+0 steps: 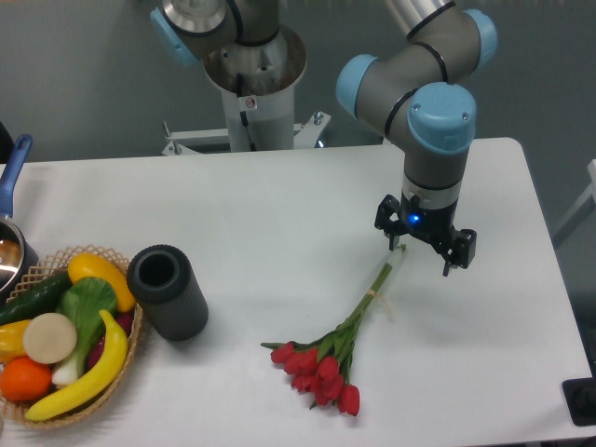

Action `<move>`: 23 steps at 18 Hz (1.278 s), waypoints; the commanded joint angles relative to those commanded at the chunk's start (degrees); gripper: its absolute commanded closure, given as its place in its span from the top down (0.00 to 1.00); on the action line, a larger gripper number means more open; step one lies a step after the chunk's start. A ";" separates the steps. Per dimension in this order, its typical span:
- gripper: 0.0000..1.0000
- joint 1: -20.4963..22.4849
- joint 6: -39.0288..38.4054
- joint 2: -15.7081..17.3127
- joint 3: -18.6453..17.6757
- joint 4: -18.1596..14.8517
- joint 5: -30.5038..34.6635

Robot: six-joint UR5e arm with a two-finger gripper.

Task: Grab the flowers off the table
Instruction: 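Lower the open gripper down onto the green tulip stems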

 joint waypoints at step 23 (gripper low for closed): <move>1.00 -7.38 -9.40 -7.29 0.00 3.16 -0.97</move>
